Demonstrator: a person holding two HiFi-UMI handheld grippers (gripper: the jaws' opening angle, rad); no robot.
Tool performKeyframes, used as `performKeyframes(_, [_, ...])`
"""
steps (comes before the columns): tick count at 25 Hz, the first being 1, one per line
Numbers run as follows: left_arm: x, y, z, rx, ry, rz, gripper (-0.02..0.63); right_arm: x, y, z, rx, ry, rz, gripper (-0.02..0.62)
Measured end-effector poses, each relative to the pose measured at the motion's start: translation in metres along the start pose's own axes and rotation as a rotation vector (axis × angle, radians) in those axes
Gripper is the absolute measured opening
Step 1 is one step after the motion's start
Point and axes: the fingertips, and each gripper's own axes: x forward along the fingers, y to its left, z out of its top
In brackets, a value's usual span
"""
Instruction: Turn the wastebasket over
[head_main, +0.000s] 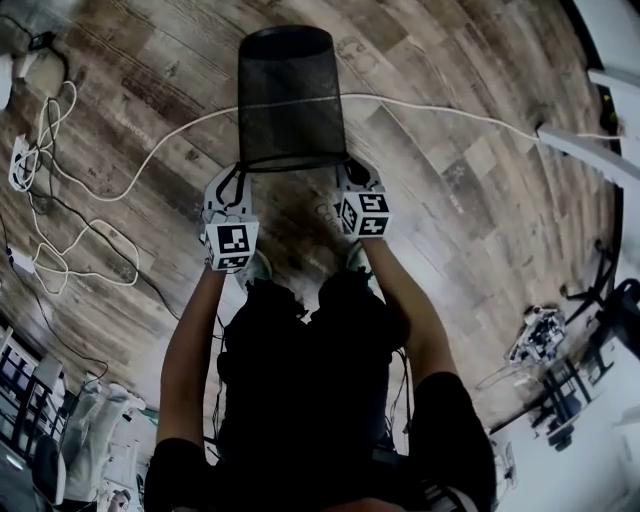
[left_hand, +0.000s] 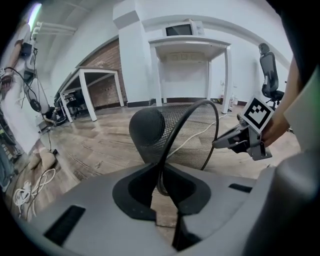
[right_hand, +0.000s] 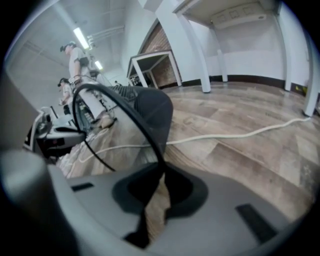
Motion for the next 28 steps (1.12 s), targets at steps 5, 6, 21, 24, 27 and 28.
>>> performKeyframes(5, [-0.009,0.008,0.019,-0.038,0.006,-0.008,0.058,-0.019,0.007,0.024,0.01,-0.02,0.007,0.054])
performKeyframes(6, [-0.011,0.011,0.024,-0.047,0.008,-0.009,0.058,-0.024,0.009,0.03,0.011,-0.021,0.012,0.054])
performKeyframes(21, [-0.026,0.026,0.125,-0.161,0.036,-0.082,0.052,-0.088,0.01,0.117,0.077,0.002,-0.016,0.052])
performKeyframes(24, [-0.037,0.021,0.138,-0.141,0.059,-0.114,0.058,-0.106,0.012,0.126,0.079,0.022,-0.018,0.052])
performKeyframes(27, [-0.059,0.012,0.15,-0.138,0.086,-0.138,0.06,-0.133,0.018,0.133,0.092,0.039,-0.029,0.052])
performKeyframes(28, [-0.068,0.009,0.153,-0.142,0.099,-0.146,0.06,-0.144,0.02,0.136,0.099,0.043,-0.035,0.051])
